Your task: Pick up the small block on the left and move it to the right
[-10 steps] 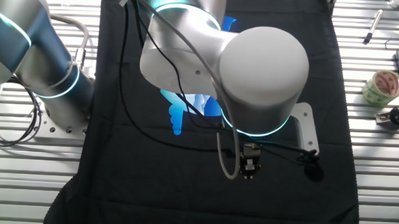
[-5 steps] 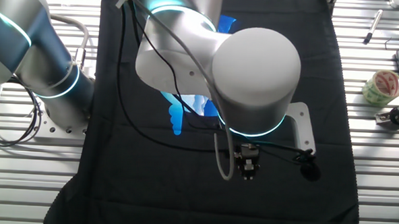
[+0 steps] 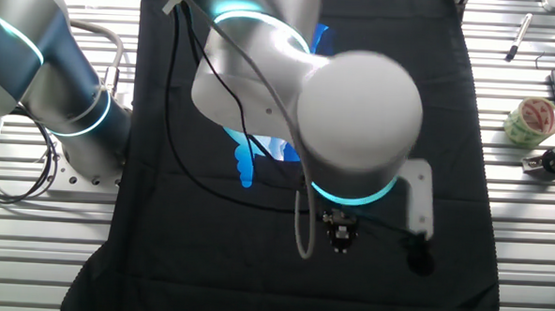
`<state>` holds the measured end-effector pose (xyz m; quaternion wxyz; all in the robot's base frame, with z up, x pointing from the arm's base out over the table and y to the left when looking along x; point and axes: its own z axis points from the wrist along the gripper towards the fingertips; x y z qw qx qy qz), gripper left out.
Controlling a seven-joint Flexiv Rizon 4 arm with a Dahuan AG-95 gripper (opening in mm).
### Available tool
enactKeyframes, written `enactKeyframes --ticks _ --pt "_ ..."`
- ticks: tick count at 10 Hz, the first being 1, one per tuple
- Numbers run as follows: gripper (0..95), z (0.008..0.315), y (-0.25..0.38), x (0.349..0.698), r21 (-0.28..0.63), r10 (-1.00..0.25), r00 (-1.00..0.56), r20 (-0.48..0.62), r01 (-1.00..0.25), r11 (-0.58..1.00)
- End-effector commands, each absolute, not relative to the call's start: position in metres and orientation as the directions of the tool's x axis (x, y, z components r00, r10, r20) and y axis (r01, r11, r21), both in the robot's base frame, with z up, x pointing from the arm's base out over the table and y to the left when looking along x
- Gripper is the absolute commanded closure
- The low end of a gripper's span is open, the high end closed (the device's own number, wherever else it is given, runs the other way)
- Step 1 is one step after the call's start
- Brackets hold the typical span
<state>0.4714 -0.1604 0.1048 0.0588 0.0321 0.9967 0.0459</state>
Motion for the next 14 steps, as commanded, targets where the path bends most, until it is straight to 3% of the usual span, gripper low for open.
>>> enactKeyframes --ticks 1,5,14 --pt "38.0 0.104 -0.161 0.4712 0.096 0.09 -0.99 -0.112 0.08 0.992" --pt "38.0 0.104 -0.161 0.4712 0.037 0.07 -0.991 -0.116 0.066 0.997" --pt "38.0 0.1038 -0.1607 0.4704 0.045 0.075 -0.991 -0.108 0.071 0.996"
